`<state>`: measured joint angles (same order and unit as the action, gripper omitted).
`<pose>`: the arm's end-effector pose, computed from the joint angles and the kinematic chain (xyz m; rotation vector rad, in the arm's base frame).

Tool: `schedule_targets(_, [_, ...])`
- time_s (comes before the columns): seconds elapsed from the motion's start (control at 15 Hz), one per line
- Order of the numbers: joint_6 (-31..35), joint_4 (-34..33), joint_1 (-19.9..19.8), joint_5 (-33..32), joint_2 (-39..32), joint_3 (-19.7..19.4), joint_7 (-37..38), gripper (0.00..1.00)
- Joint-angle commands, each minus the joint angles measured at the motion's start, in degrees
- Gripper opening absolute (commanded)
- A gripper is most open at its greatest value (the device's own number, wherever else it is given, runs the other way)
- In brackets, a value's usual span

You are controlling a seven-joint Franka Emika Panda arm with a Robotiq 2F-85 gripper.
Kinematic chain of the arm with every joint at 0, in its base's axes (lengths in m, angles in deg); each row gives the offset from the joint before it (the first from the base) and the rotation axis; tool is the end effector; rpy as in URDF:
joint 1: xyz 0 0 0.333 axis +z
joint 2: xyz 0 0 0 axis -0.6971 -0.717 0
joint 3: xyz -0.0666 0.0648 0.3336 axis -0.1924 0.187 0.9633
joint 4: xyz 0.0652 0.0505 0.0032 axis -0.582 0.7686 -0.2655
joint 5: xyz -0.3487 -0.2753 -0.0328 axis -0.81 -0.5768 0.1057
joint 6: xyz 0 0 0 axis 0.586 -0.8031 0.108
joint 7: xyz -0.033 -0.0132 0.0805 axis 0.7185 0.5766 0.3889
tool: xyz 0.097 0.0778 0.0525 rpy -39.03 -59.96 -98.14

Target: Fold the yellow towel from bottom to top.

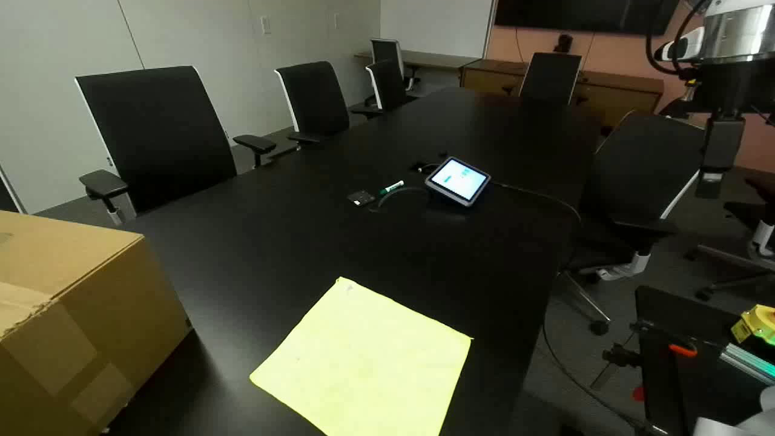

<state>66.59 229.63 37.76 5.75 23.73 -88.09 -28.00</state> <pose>0.3309 -0.0821 0.4359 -3.0750 0.2402 0.3573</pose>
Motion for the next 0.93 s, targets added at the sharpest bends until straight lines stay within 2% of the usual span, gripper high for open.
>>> schedule_targets(0.0, [0.0, -0.1, -0.1, 0.1, 0.0, 0.1, -0.1, 1.0])
schedule_targets(0.27, [0.2, -0.2, -0.1, 0.0, -0.2, 0.1, 0.0, 1.0])
schedule_targets(0.53, [5.6, 0.4, 0.6, 0.0, -3.1, 0.6, -0.1, 1.0])
schedule_targets(0.87, [22.9, 1.4, 1.4, 1.5, -12.6, 0.9, 0.8, 1.0])
